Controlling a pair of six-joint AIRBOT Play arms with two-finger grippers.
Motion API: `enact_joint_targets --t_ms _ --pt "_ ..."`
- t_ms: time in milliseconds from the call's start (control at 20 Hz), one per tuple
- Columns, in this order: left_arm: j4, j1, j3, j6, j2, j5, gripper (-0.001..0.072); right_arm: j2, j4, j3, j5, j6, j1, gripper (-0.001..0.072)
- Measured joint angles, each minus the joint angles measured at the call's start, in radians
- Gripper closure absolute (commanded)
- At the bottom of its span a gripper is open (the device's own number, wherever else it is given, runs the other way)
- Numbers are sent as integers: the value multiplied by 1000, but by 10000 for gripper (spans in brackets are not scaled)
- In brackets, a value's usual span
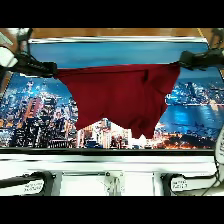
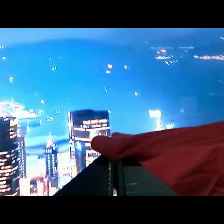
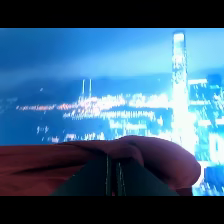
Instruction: Fold the shirts.
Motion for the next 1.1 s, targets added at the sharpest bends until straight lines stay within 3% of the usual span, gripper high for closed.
enact_joint_targets --t_ms 150,200,250,300,350,400,450,500,550,650,850,1000,1100 --pt "76 14 0 -57 -103 66 660 -112 12 0 -101 -4 63 642" --pt "85 16 0 -70 -134 80 617 -142 10 0 -124 -5 83 624" --pt "90 18 0 -77 -160 80 504 -163 6 0 -137 -7 101 618" --pt "103 21 0 -80 -179 77 367 -181 -10 0 -145 -8 118 535" --pt "98 25 0 -83 -198 74 272 -192 -14 0 -150 -10 129 255" --pt "85 24 0 -86 -211 70 242 -198 -10 0 -151 -8 141 123" --pt "63 23 1 -86 -219 67 235 -201 6 0 -144 -10 151 121" --pt "50 26 5 -83 -226 48 74 -196 15 0 -132 -11 159 121" --pt "55 37 14 -77 -230 21 2 -185 14 0 -127 -11 157 120" --pt "54 57 39 -14 -234 -72 2 -146 -25 1 -78 -23 142 121" --pt "15 140 29 100 -224 -299 1 -93 -159 -13 188 -37 31 121" --pt "-162 207 -79 138 -209 -355 1 -76 -128 -107 383 -30 -98 120" --pt "-264 233 -179 158 -203 -344 1 -61 -88 -205 429 -18 -180 120"
